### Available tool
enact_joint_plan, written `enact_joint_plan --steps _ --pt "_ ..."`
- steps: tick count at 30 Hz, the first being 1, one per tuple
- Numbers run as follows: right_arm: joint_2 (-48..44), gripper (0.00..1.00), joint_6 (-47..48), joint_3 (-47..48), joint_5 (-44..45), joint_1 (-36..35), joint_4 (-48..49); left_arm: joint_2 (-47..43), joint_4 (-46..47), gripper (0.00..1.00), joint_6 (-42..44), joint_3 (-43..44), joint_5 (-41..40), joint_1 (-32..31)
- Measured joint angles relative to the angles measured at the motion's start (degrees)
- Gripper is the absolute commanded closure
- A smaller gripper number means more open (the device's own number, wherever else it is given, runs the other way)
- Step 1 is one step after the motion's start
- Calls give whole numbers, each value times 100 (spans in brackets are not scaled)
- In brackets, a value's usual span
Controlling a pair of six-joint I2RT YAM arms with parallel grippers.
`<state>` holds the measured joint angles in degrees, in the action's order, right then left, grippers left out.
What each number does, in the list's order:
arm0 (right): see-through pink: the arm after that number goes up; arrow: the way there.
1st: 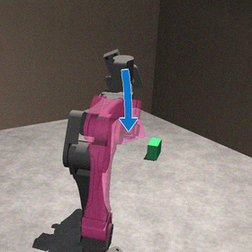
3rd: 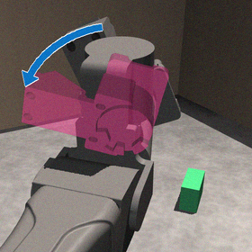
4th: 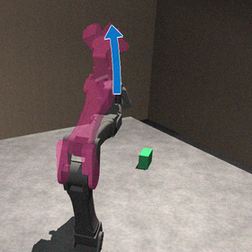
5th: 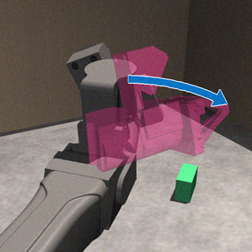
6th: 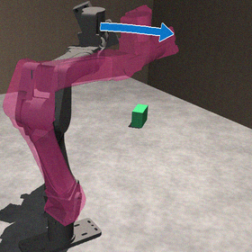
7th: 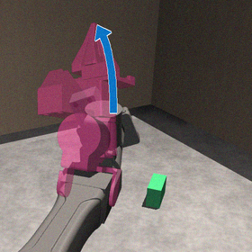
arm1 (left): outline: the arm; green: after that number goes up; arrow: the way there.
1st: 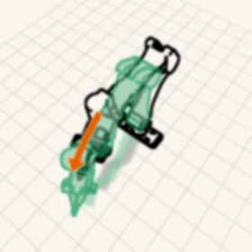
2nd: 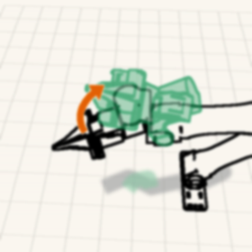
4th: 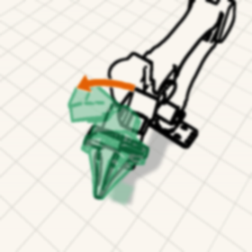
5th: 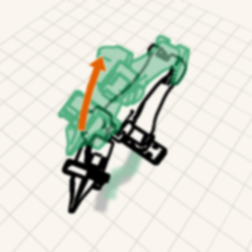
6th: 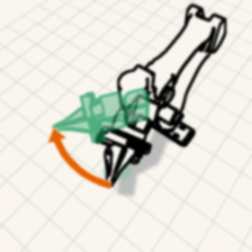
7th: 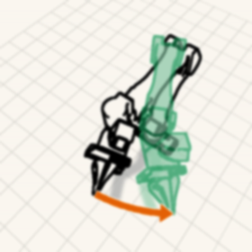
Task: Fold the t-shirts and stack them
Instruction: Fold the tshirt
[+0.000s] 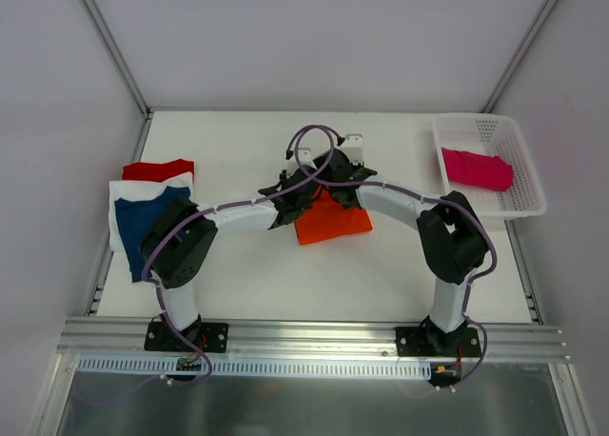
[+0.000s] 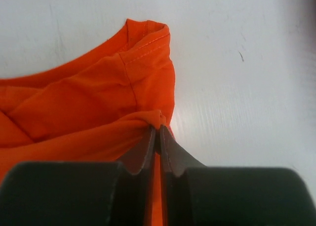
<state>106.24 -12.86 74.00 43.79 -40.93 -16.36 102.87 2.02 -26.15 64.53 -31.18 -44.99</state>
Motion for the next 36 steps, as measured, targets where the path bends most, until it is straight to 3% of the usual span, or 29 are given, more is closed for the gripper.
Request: enact_joint_plan --steps 1,2,7,12,15,18,19,20,22,23,24,25,36 --pt "98 62 33 138 -15 42 50 59 -7 23 13 11 -11 17" --pt "219 40 96 299 13 79 66 155 -57 1 22 57 -96 72" --pt "570 26 498 763 140 247 472 348 -118 1 31 162 -562 286" --pt "525 26 933 999 87 396 844 286 -92 1 302 551 -835 267" --pt "278 34 1132 962 52 444 929 79 -101 1 334 577 -837 256" --pt "-197 58 1237 601 -63 446 1113 -199 -94 1 332 535 -793 219" --pt "-382 77 1255 433 -120 446 1161 -293 -98 3 328 496 -765 214" --pt "-540 88 1257 291 -181 444 1185 -380 -103 9 326 463 -708 186" --pt "-691 100 1209 149 -321 444 1215 -474 -96 25 291 439 -533 151" --pt "-691 100 1193 140 -420 444 1231 -483 -76 59 284 442 -439 142" --pt "-658 100 1167 140 -557 446 1237 -474 -72 85 262 442 -321 129" --pt "-603 100 1154 142 -699 448 1248 -448 -79 100 273 450 -212 111" --pt "656 100 922 608 -2234 636 1104 669 83 100 236 966 973 372"
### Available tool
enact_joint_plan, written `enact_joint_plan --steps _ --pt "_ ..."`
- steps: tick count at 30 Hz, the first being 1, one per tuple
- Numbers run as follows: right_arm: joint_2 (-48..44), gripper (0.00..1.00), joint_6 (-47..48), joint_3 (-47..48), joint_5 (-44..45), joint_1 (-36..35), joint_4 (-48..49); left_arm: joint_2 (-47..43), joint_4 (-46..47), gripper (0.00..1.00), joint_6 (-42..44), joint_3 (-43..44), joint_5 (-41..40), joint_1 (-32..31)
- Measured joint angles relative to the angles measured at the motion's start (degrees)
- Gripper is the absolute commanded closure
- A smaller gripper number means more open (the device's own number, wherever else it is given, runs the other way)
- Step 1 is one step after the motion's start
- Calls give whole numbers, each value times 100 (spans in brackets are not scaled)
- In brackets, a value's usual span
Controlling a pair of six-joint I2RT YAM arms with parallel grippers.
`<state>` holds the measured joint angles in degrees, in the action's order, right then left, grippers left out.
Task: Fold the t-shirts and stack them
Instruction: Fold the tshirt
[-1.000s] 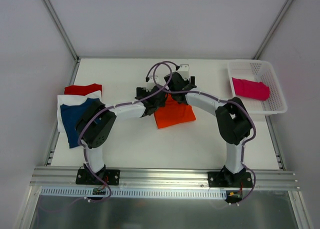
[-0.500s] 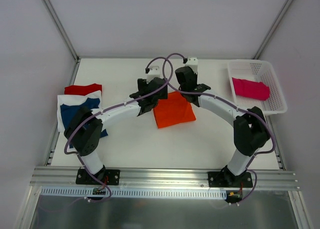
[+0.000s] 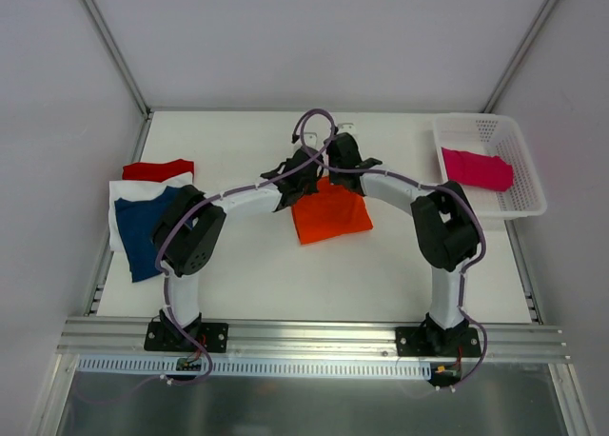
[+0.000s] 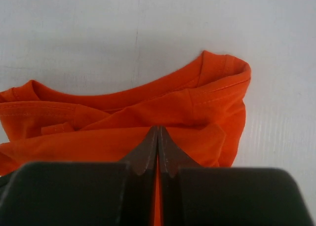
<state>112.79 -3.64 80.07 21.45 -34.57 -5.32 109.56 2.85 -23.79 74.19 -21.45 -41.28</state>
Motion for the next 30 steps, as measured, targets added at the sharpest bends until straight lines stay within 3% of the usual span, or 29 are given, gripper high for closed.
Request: enact_joint_plan --steps 12,17,30 --pt "411 100 -149 313 -369 166 -199 260 212 100 -17 2 470 240" --pt "319 100 -166 -70 -289 181 -50 203 393 100 -52 -269 494 273" --pt "-1790 99 31 -1064 -444 157 33 87 503 100 -20 -363 496 273"
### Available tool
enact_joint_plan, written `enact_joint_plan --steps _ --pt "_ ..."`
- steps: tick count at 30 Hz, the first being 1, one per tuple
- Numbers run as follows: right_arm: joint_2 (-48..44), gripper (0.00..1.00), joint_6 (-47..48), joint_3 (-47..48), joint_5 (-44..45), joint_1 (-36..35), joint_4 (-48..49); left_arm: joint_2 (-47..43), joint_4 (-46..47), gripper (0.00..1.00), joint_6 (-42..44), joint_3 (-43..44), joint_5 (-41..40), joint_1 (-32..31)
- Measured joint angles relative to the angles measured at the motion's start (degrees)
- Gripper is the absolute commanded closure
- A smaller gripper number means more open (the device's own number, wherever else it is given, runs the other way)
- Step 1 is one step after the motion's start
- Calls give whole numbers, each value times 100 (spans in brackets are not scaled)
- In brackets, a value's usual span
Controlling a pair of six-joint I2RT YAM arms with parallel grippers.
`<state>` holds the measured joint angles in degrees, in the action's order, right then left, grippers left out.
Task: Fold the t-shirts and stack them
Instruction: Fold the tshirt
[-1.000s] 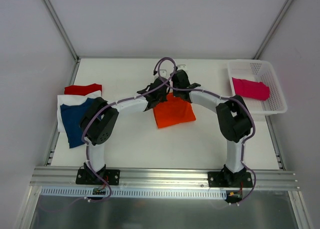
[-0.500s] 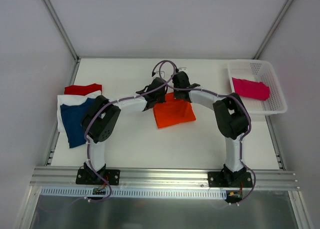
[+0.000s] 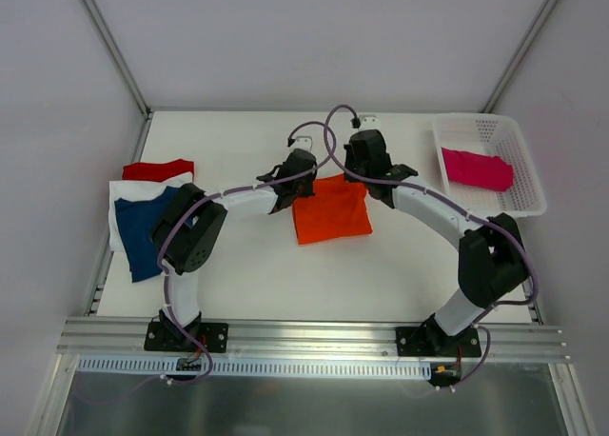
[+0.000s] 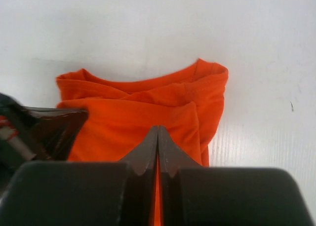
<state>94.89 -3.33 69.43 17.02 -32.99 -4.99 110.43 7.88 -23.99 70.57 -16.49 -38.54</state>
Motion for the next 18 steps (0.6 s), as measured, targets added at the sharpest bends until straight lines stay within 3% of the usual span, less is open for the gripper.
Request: enact_joint_plan --steps 7,18 --pt "-33 100 0 68 -476 -39 61 0 -42 100 2 0 -2 0" --pt "1488 100 -50 984 -1084 -48 -70 0 -118 100 50 39 -4 0"
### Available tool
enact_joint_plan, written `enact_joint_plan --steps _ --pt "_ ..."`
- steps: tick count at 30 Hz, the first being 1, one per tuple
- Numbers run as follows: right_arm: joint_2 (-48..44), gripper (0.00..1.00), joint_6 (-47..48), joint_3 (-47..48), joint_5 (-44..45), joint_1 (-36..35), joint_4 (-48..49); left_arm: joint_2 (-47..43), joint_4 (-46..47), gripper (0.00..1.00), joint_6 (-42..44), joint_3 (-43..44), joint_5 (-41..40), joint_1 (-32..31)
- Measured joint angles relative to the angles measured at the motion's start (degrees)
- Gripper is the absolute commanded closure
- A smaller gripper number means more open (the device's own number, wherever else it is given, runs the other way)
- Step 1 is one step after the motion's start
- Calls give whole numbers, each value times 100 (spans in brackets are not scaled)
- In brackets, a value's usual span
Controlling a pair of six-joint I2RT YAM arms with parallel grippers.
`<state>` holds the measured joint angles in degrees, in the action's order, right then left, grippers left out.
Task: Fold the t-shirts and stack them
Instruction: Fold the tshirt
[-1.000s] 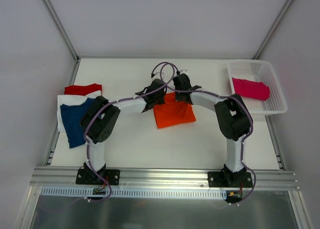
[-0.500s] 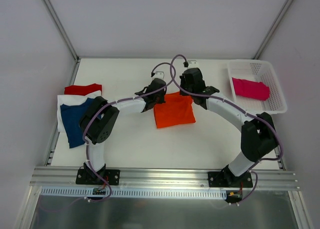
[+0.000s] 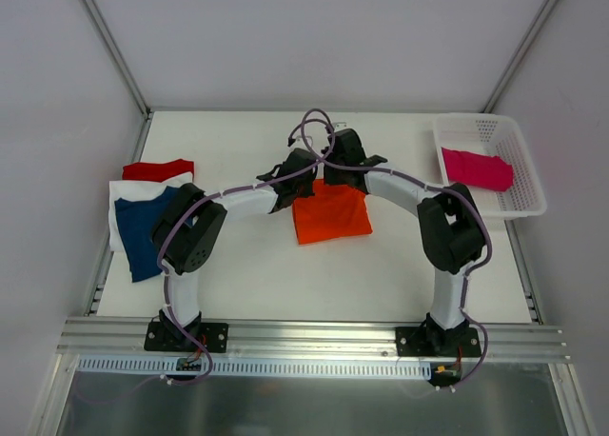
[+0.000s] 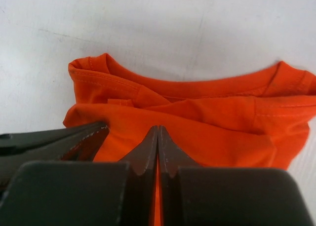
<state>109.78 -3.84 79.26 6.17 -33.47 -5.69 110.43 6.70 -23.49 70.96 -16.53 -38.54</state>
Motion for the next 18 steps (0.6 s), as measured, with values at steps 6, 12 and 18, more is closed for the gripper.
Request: enact_joint_plan --steps 6,12,18 --pt "437 100 -20 428 -151 0 -258 0 -7 100 15 17 -2 0" --pt "542 100 -37 570 -13 33 -693 2 -15 100 22 17 -24 2" --pt "542 100 -44 638 608 74 -1392 2 -59 100 35 26 -42 4"
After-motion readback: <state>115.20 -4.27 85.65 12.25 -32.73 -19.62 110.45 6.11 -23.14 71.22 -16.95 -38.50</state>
